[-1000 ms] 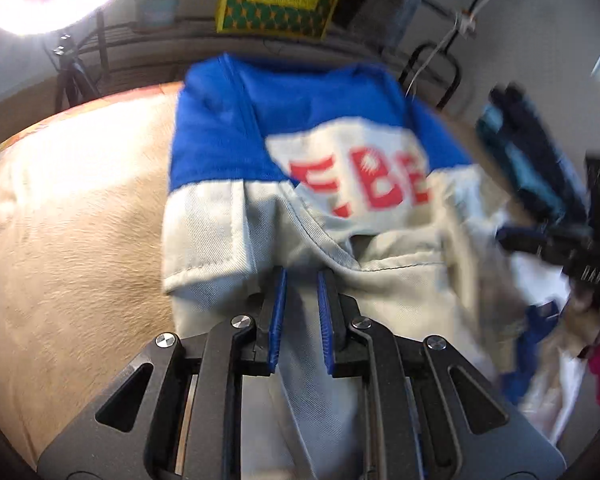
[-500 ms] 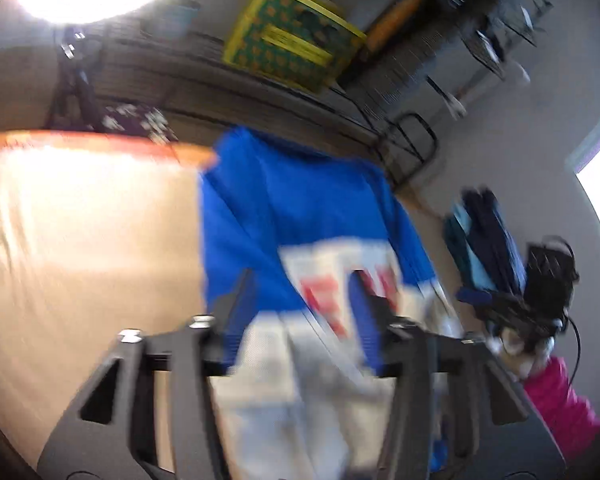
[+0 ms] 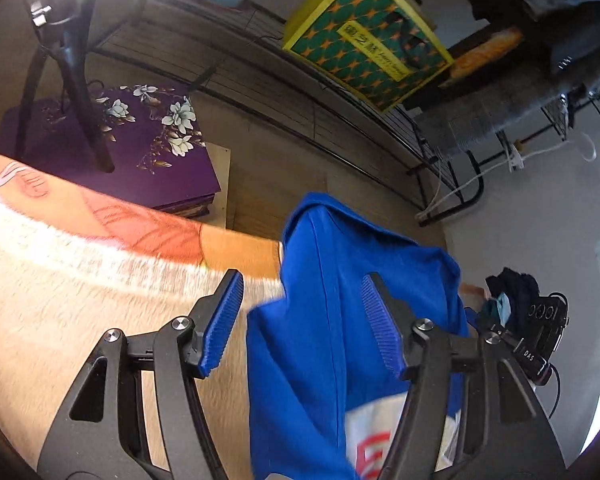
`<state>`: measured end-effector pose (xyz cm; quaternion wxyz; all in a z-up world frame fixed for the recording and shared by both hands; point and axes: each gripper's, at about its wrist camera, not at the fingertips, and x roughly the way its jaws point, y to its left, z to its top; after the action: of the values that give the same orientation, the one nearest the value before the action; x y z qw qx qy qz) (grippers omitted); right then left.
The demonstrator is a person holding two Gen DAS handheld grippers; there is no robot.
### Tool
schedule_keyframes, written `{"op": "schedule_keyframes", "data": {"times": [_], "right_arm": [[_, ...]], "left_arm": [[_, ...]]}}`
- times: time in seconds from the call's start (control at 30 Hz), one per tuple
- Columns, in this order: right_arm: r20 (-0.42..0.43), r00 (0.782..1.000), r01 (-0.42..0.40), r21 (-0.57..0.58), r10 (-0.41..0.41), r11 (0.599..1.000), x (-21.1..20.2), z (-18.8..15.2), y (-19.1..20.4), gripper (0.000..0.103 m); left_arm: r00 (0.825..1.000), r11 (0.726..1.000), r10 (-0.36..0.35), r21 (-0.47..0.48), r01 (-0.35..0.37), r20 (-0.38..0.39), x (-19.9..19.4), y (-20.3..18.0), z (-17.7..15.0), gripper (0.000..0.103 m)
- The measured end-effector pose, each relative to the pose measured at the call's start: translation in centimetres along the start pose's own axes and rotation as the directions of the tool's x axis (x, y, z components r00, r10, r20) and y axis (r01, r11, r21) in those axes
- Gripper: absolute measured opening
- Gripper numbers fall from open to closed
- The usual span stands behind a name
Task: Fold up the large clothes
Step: 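Grasp the blue collar with the right gripper beside the left gripper and lift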
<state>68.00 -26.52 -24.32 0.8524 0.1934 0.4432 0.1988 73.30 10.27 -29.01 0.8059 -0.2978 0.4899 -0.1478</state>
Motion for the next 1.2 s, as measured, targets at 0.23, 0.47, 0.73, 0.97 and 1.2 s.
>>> {"op": "schedule_keyframes", "data": {"times": [0.23, 0.47, 0.73, 0.97, 1.2], "right_arm": [[-0.015, 0.999, 0.051, -0.023, -0.052, 0.998, 4.2, 1.9, 1.1, 0.062], [-0.034, 0.993, 0.106, -0.112, -0.11, 0.988, 5.7, 1.8, 2.6, 0.061], [0.013, 0.992, 0.126, -0.16, -0.126, 0.979, 4.6, 1.6, 4.0, 0.006], [0.087, 0.992, 0.107, -0.178, -0.093, 0.978, 0.2, 2.6, 6.7, 0.004], [0.136, 0.99, 0.063, -0.189, -0.038, 0.98, -6.2, 2.2, 11.0, 0.004]], "left_arm": [[1.0, 0.999, 0.025, 0.032, -0.026, 0.013, 2.2, -0.7, 0.8, 0.063], [0.999, 0.991, 0.045, 0.126, -0.048, 0.028, 3.6, -2.6, 0.3, 0.052], [0.992, 0.98, 0.062, 0.183, -0.082, 0.109, 1.7, -4.7, -0.3, 0.006], [0.987, 0.976, -0.028, 0.216, -0.007, 0.158, -3.6, -7.8, -1.2, 0.003], [0.98, 0.965, -0.092, 0.259, 0.043, 0.179, -10.2, -10.8, -4.0, 0.003]]}}
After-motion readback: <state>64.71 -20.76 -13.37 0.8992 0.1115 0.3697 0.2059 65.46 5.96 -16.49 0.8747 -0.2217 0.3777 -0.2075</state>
